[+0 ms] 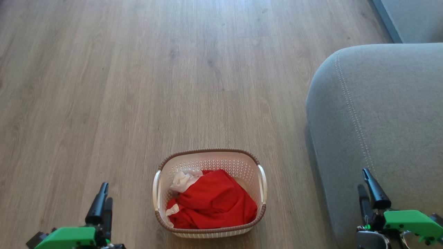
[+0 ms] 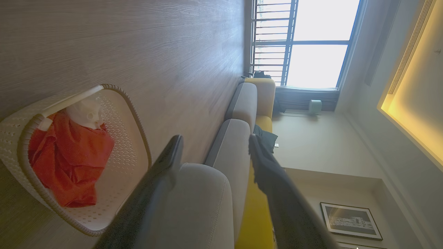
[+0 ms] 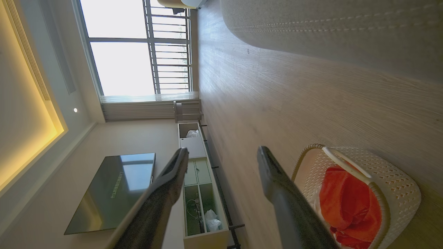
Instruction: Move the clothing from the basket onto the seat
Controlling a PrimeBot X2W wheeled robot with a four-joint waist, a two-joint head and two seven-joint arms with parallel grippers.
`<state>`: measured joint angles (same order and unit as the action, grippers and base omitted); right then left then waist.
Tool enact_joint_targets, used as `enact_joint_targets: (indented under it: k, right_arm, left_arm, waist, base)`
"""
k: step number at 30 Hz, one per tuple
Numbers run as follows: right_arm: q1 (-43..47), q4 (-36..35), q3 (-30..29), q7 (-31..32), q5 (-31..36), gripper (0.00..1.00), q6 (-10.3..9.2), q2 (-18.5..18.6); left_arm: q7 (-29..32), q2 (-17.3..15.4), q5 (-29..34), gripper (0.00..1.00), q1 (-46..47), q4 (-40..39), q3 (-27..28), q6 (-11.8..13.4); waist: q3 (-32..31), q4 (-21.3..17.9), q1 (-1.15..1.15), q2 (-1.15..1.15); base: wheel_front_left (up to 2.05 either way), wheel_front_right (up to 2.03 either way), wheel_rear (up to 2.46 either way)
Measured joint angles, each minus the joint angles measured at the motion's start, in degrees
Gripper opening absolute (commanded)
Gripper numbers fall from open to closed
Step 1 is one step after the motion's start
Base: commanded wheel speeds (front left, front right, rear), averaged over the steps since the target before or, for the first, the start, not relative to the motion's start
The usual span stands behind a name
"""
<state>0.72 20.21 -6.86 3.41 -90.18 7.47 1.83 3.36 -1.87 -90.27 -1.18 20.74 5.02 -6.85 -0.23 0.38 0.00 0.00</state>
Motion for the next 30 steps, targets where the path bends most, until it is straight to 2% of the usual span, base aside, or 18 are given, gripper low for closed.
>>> enact_joint_targets:
  k: [9,14,30]
  right_arm:
    - [-0.1,-1.2,-1.9,-1.0,4.6,1.00,-0.01,0.0]
    - [-0.5,-4.1,-2.1,-2.0,8.4,1.00,-0.01,0.0]
    - [-2.1,-12.5,1.7,-4.4,25.5,1.00,-0.01,0.0]
  left_arm:
    - [-1.3,0.0,3.2,1.00,0.4,-0.3,2.9,0.0]
    - [-2.3,0.0,4.6,1.00,1.5,-1.1,3.8,0.0]
    - [-4.8,0.0,12.8,1.00,2.1,-6.1,6.0,0.0]
  waist:
    - [-0.3,0.3,0.00,0.00]
    - [-0.3,0.7,0.00,0.00]
    - [-0.5,1.8,0.00,0.00]
  base:
    - [0.00,0.00,0.00]
    - [0.00,0.00,0.00]
    - [0.00,0.00,0.00]
